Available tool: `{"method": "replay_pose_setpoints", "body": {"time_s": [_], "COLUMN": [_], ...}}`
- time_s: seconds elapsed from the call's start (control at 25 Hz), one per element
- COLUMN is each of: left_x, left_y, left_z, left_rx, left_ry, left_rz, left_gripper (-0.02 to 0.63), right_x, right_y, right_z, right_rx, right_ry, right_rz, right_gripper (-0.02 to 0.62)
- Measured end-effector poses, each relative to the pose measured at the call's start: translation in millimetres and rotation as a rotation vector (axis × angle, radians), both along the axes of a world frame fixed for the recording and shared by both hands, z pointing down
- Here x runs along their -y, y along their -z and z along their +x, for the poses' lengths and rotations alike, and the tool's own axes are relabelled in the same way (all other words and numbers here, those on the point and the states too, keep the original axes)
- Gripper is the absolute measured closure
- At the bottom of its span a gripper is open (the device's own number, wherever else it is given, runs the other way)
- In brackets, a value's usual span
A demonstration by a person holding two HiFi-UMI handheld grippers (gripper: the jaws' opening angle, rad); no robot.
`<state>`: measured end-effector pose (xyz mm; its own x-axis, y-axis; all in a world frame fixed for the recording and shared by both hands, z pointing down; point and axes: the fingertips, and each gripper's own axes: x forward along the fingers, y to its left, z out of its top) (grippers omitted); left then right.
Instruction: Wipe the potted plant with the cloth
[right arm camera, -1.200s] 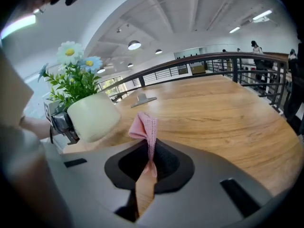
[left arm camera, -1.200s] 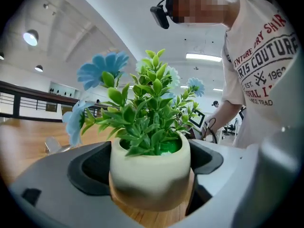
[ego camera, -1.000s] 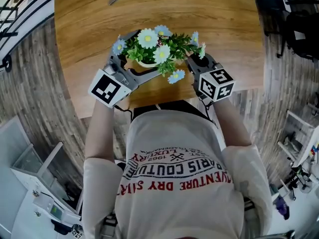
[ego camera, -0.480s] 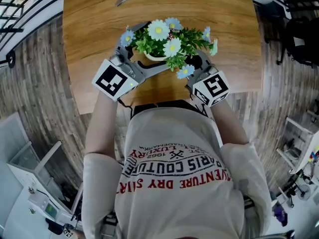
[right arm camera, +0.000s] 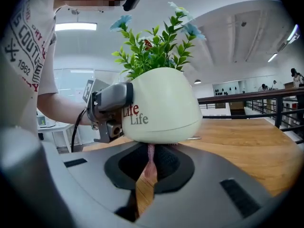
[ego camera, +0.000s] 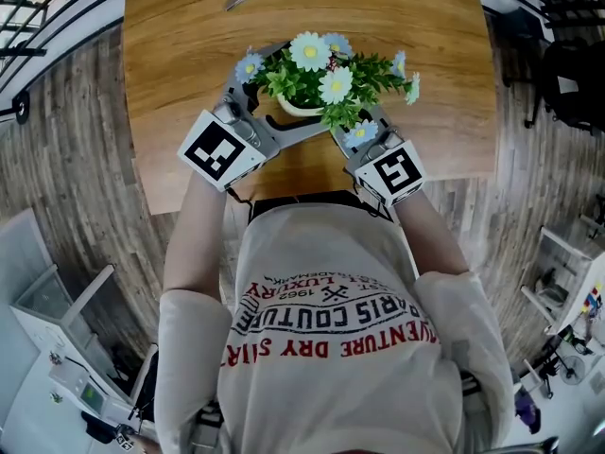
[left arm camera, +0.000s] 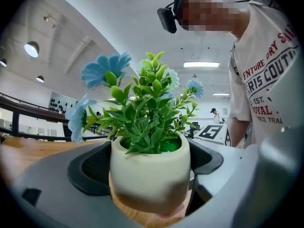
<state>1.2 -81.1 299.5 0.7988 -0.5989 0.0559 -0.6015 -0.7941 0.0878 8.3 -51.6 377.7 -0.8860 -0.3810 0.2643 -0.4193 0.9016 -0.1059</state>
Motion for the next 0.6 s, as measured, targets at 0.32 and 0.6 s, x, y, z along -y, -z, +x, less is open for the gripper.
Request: {"method": "replay_pose_setpoints", "body": {"time_s": [0.32, 0.6], "left_x": [-0.1, -4.8], "left_y": [-1.9, -3.8], "left_z": [-4.4, -9.6], "left_rx": [-0.042, -0.054], "left_ry": [0.024, 0.026], "left_rz": [0.005, 0.002], "left_gripper": [0.115, 0.115], "right_x": [-11.7, -28.7], "right_y": [-3.2, -8.4], "right_z": [-13.7, -23.9], "right_rx": [0.045, 0.062], "right_ry": [0.031, 0.073], "right_rz": [-0.042, -0.087], "right_gripper": [0.552, 0.552]}}
